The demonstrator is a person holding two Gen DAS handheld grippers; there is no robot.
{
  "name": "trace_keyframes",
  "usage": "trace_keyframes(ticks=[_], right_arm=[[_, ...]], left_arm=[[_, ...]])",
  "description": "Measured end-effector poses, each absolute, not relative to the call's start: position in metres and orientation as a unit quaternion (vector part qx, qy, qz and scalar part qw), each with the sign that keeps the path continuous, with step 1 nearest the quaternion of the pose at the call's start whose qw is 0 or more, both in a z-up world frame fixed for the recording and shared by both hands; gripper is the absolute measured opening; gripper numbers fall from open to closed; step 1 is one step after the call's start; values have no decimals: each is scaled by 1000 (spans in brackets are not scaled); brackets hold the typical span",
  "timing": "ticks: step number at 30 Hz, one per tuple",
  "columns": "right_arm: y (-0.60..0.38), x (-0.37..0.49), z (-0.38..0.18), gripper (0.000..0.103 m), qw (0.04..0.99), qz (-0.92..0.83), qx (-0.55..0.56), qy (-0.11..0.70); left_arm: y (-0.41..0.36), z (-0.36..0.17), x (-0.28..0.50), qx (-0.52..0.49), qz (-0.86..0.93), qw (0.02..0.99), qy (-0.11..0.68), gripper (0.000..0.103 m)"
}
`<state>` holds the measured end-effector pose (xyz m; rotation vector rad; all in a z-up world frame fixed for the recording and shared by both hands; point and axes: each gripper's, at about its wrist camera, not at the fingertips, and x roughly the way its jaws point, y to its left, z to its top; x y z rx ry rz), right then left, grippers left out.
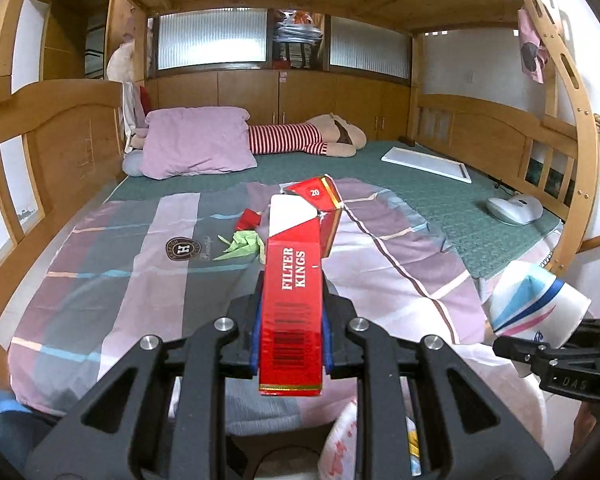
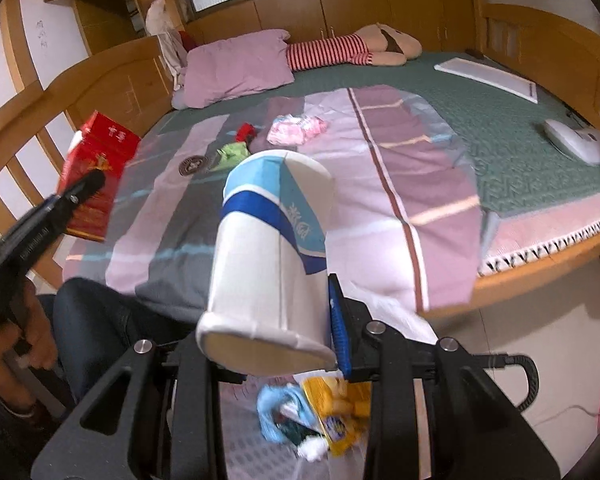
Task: Collect trash
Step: 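Carry the paper cup and red box toward the white bin, then open both grippers over the bin to drop the cup and box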
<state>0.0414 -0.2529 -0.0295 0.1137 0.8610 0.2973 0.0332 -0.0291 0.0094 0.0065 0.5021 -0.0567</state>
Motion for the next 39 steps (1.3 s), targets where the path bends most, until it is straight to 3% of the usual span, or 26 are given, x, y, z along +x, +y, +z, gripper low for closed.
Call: trace_keyframes(ticks=[11,13,15,28,29,32,39], right_arm=[[-252,22,-77,33,853,147,26,501],[-250,22,-84,46,845,145,20,514],[-255,19,-82,66,852,138,34,504],[-313,21,-25,70,896,89,217,377],[-312,22,-25,70,896,90,215,379],[-312,26,-28,70,894,87,213,385],[-315,29,-40,70,880,81,240,402]], left_arm=[[-46,-2,10,19,-54,963,264,22],[-50,-8,11,23,-62,959,275,22],[-53,-15,12,27,-69,956,284,22],[-119,-83,2,109,-266,879,380,23],[-126,-89,1,115,-285,869,388,27],[-143,-105,-9,153,-304,855,392,66],[-144,-113,-12,168,-287,859,388,74]])
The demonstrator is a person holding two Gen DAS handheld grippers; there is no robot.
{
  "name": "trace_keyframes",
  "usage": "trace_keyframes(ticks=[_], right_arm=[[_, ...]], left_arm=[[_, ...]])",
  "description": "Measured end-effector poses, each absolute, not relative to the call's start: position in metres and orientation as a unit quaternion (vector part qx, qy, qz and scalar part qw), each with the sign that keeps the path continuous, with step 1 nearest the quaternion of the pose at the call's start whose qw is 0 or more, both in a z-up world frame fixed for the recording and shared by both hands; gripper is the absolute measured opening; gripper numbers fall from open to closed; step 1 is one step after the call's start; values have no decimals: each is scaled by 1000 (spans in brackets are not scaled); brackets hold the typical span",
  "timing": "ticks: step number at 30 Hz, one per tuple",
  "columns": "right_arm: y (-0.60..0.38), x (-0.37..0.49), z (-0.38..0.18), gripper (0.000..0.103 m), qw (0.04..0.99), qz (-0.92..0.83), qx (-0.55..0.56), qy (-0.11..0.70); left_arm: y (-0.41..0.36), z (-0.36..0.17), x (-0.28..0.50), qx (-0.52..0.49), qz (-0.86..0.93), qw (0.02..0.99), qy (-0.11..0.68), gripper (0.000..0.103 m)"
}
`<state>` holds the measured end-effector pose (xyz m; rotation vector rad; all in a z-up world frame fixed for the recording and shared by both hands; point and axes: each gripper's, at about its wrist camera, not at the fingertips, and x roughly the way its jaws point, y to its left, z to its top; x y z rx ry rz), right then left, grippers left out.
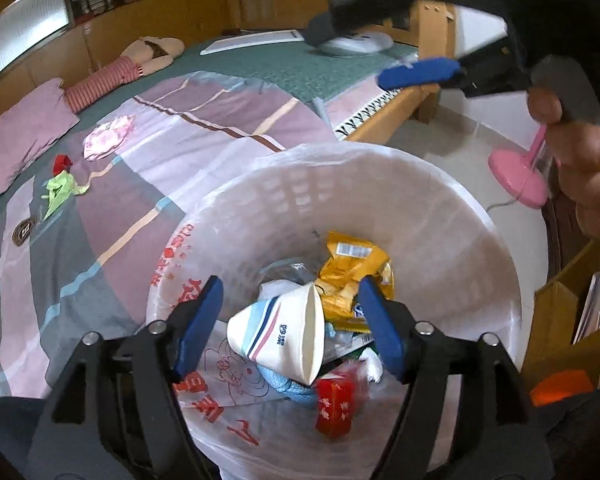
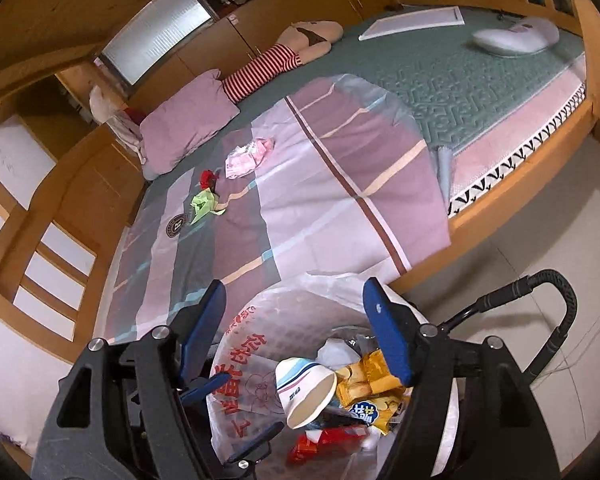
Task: Collect trash
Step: 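Open both grippers over the bin to drop the cup and box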
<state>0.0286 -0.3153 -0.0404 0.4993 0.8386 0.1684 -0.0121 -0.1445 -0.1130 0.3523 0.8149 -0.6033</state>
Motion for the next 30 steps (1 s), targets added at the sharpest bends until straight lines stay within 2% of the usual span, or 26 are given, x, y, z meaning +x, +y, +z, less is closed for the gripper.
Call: trace_keyframes(ticks=[3,15,30], right_arm=[[-313,29,-43,70,879,78,234,407],[-300,33,-52,70,874,84,223,424],[-296,36,-55,70,871,87,224,429]], left_arm=[[-135,-107,-3,150,-272,868,387,79],[-104,-87,12,74,-214,903,364,87],[-101,-85,12,65,-207,907,360,87]])
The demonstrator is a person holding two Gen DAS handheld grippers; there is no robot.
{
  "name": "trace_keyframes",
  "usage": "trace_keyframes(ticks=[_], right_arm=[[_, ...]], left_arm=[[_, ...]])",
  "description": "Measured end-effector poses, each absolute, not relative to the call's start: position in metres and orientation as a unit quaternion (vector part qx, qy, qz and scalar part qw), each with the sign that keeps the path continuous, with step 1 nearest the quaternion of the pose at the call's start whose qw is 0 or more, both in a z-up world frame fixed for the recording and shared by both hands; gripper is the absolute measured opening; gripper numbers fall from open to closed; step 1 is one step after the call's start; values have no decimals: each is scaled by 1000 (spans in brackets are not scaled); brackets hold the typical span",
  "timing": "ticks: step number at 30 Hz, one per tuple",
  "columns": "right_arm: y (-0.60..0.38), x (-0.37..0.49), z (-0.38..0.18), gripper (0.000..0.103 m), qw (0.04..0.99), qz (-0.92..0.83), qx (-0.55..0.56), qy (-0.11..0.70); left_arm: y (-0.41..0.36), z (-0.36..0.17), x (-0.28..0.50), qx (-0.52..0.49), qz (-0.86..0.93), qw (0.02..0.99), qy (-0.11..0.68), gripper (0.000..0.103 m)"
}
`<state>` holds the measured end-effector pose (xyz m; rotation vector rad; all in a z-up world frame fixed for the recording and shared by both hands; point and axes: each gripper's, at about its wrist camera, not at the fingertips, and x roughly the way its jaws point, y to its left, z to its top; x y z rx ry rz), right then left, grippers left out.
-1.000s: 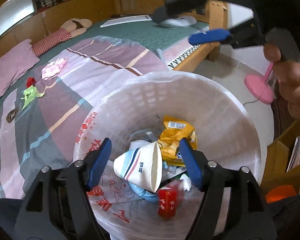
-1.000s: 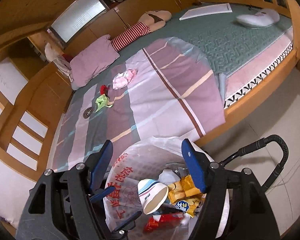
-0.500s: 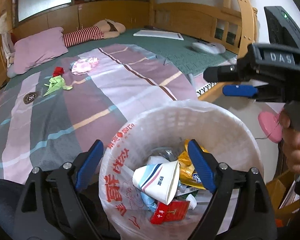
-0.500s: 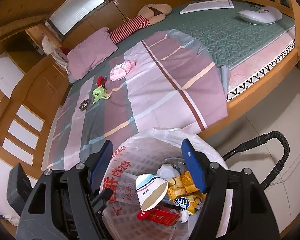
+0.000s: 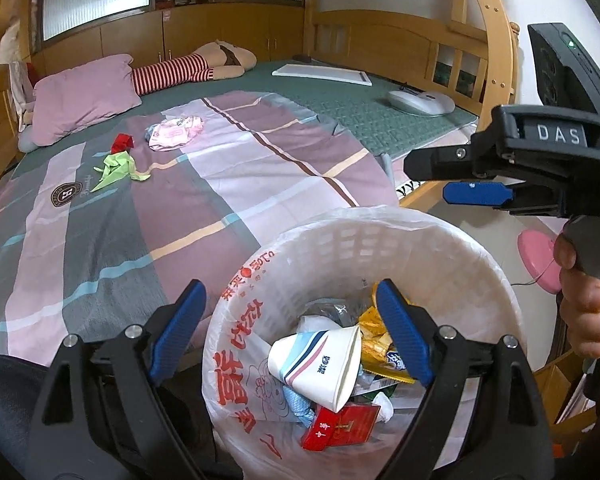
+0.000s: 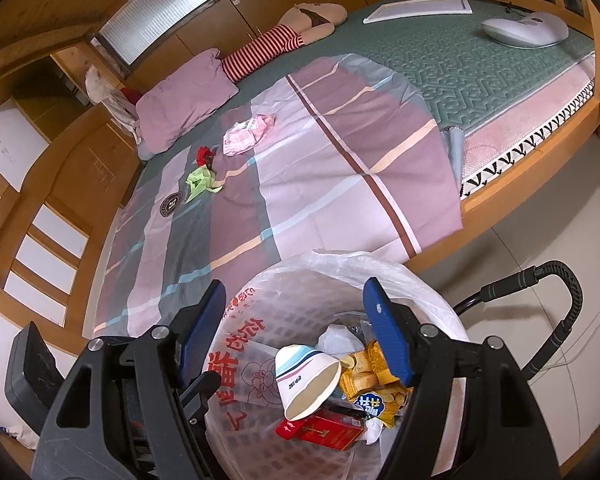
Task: Collect trash
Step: 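Open both grippers over the bin to drop the cup and box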
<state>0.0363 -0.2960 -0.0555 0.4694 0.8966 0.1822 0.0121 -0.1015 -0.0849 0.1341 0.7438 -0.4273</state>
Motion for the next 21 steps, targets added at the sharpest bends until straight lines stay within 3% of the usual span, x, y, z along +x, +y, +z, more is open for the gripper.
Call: trace_keyframes(ticks=[21], right_arm=[[-293,39,-63,70,866,89,221,440]], left_arm=[[-93,-79,12,48,-190,918,344,89]])
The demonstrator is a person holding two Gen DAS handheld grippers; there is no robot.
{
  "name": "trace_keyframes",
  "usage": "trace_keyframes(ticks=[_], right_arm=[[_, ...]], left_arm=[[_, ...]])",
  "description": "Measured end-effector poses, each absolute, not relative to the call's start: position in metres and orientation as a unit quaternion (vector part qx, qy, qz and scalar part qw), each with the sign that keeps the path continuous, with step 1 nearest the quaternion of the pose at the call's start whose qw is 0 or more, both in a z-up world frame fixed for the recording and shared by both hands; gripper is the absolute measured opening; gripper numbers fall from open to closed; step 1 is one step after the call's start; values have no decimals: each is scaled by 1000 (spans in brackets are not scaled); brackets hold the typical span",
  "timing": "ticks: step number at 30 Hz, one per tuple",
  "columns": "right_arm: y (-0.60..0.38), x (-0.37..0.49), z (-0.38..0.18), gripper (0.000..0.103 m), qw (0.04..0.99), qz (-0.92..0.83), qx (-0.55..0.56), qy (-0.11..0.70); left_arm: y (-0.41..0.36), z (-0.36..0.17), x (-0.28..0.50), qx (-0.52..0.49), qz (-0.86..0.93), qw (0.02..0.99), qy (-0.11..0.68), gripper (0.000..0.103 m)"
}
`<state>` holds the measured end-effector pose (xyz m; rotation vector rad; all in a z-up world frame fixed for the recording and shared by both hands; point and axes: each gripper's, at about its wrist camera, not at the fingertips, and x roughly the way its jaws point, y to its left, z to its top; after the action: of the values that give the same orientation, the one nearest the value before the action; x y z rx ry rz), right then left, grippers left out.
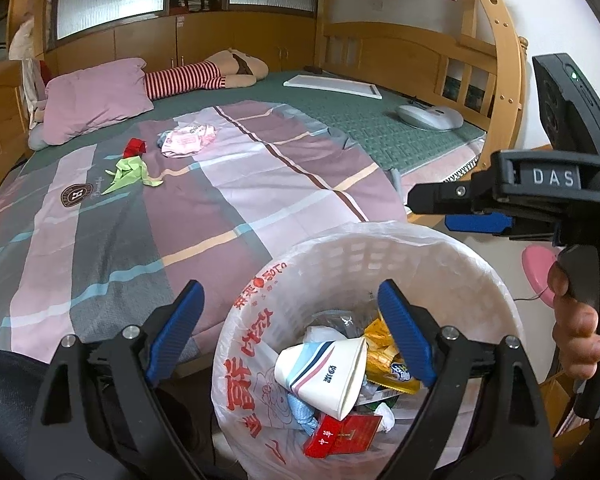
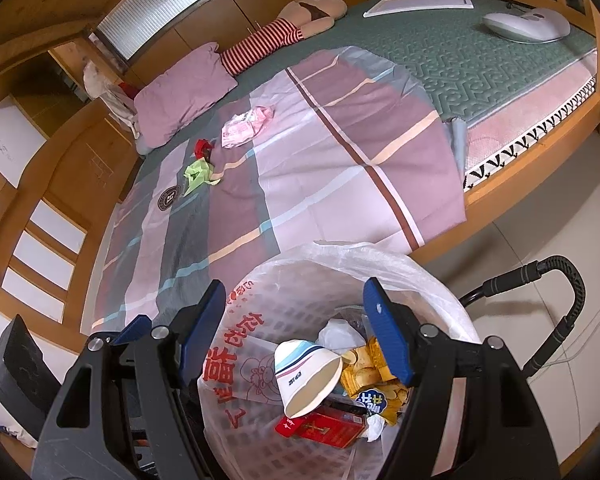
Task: Collect trash
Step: 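Open both grippers over the bin to drop the cup and box, then move both grippers from the bin back to the bed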
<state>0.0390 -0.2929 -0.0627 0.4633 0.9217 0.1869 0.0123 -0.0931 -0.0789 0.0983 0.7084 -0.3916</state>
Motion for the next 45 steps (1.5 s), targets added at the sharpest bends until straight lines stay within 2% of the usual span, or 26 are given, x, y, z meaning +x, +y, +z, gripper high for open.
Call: trace_keyframes(ticks=[12,22,26,31,39,41,42,45], right_arm=[[-287,47,-62,70,867,86,216,441],[-263,75,-66,70,866,93,189,453],[-249,83,-69,70,865,100,179,458],[-238,90,-74,70,862,105,174,464],[-224,108,-73,70,862,105,159,470],[-220,118,-67,70,865,108,155,465],[-217,126,-63,70,868,110,149,460],[-202,157,-56,70,873,117,135,455]], left_arm=[[-67,-56,31,53,-122,943,306,90],[14,-61,69,-37,-27,945,323,91],[44,-72,78,-113,-17,929,351,91],[56,-83,82,-152,-11,917,369,94],[55,-70,102,-121,-30,923,363,94],[60,-52,121,-85,4,938,337,95],[64,-44,132,-70,26,942,328,99],[84,-35,181,-52,112,929,349,99]])
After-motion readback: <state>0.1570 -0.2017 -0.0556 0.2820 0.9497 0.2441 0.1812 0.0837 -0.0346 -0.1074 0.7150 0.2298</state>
